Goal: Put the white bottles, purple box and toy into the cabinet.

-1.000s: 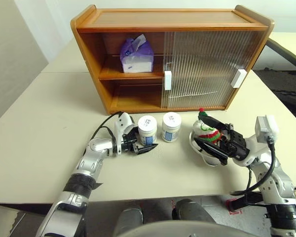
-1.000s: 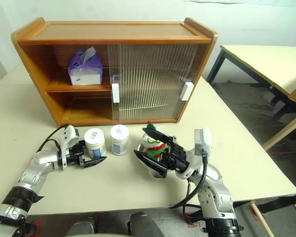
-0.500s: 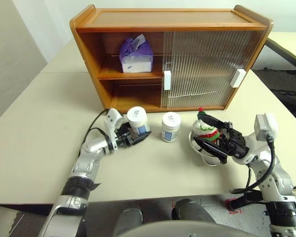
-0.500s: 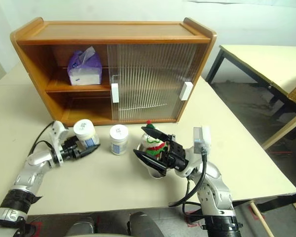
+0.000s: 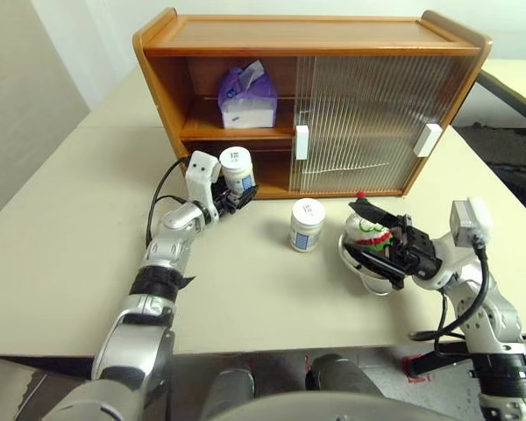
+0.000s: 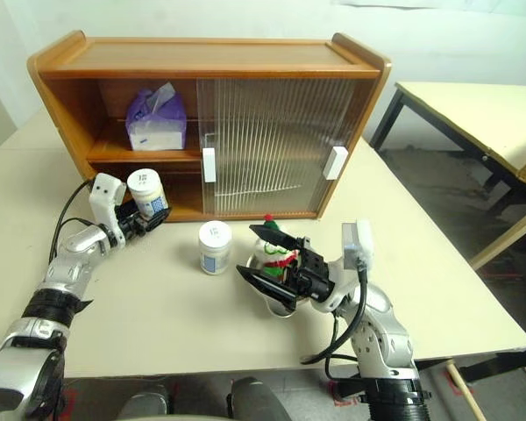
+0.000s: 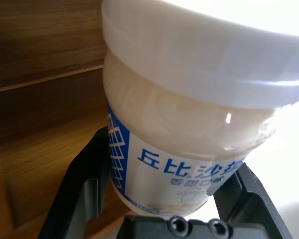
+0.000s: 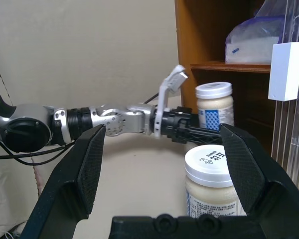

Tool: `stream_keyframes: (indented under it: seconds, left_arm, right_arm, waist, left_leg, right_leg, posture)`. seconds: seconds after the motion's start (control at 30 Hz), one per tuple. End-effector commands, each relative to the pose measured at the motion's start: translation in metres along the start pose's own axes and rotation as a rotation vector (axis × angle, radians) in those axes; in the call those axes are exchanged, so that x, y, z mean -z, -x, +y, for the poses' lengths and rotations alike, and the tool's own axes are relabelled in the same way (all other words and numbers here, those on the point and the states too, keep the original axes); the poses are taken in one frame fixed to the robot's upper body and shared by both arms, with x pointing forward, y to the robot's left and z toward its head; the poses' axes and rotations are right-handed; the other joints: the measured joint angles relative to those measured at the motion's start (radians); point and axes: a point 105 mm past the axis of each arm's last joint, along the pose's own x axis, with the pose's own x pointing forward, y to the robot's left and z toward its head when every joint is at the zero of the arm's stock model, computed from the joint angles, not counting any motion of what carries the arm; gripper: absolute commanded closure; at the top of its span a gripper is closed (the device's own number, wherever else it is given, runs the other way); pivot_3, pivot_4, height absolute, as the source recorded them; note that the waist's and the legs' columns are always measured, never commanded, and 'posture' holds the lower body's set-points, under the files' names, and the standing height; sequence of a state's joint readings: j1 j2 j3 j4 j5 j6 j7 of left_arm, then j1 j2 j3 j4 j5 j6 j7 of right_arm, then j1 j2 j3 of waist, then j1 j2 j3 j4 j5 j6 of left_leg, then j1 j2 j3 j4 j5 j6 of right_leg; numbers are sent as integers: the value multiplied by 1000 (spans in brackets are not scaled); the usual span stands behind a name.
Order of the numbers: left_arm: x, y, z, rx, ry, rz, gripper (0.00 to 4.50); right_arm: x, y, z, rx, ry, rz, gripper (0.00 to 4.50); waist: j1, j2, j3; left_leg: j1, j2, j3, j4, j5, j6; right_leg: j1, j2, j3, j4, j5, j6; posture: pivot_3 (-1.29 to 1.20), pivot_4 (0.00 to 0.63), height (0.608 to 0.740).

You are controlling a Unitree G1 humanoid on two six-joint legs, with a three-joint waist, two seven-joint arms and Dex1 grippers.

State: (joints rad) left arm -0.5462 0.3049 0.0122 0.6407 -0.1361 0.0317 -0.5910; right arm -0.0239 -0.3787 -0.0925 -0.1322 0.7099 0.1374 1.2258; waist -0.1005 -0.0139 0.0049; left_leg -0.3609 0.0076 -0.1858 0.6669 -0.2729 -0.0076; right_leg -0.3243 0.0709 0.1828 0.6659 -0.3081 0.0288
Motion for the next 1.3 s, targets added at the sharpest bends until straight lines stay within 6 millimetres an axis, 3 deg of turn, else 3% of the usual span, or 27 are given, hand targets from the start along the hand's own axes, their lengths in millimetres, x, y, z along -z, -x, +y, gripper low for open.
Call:
stream_keyframes:
  seconds: [0.03,0.5,1.03,1.1,1.17,1.3]
  left_arm:
    - [-4,-14,-1,-16,-19,20,1339]
    - [2,-36,7,-161,-8,87,1339]
    - [0,-38,22,-292,27,84,1339]
    - [2,-39,19,-274,30,91,536]
    - [2,-40,16,-261,36,89,110]
    - [7,-36,14,-259,69,71,110]
  right_arm:
    - [-2,1,1,-1,3,2,0]
    - [-3,0,2,7,3,2,0]
    - [-4,-2,4,4,5,1,0]
    - [-4,-3,4,3,5,3,0]
    - [-3,-3,4,2,3,3,0]
    - [-2,-1,3,3,-5,11,0]
  waist:
    - [0,0,0]
    - [-10,-2,1]
    - [-32,-3,2]
    - [-32,-3,2]
    - [-33,-3,2]
    - [-33,-3,2]
  left_leg:
    - [0,0,0,0,0,0]
    - [0,-1,0,1,1,0]
    - [0,-3,0,3,2,1]
    - [0,-3,0,3,3,1]
    - [0,-3,0,4,3,1]
    - [-1,-4,0,5,3,1]
  right_leg:
    - [0,0,0,0,0,1]
    - [2,0,0,-1,3,10]
    - [3,0,1,-1,0,5]
    - [3,0,1,-1,0,5]
    - [4,0,1,-1,-1,5]
    - [4,0,1,-1,0,5]
  posture:
    - [-178,0,740]
    - [-201,0,740]
    - [-219,0,740]
    - [-220,0,740]
    - [-218,0,740]
    - [-217,0,740]
